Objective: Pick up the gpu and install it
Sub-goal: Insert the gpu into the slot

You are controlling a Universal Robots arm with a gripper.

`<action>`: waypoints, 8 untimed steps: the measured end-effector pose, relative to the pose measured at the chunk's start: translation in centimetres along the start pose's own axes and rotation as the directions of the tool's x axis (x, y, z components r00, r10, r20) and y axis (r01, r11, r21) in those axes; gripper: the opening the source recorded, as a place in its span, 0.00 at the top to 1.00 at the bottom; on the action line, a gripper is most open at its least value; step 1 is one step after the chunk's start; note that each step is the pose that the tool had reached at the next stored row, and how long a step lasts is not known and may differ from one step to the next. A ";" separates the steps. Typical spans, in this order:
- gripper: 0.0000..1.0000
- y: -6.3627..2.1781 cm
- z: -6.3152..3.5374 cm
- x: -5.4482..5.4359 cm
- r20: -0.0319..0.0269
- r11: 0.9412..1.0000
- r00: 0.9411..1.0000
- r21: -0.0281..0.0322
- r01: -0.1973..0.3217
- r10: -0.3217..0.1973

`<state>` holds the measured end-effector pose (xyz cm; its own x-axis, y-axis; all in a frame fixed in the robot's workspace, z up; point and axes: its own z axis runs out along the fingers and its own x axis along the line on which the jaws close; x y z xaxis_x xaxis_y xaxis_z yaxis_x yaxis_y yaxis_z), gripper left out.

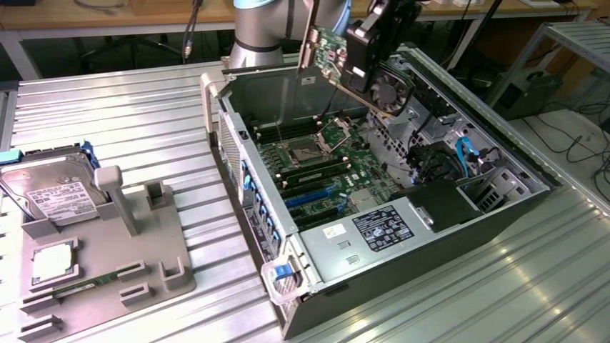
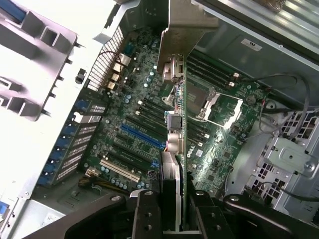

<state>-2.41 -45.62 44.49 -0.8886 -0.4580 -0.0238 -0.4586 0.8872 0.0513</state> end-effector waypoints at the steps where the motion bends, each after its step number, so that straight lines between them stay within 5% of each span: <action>1: 0.72 0.00 0.00 0.0 -0.001 1.000 1.000 0.000 0.010 -0.010; 8: 0.72 0.00 0.00 0.0 -0.003 0.998 0.998 -0.001 0.056 -0.056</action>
<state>-2.41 -45.62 44.48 -0.8618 -0.5068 -0.0239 -0.5073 0.8602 0.0514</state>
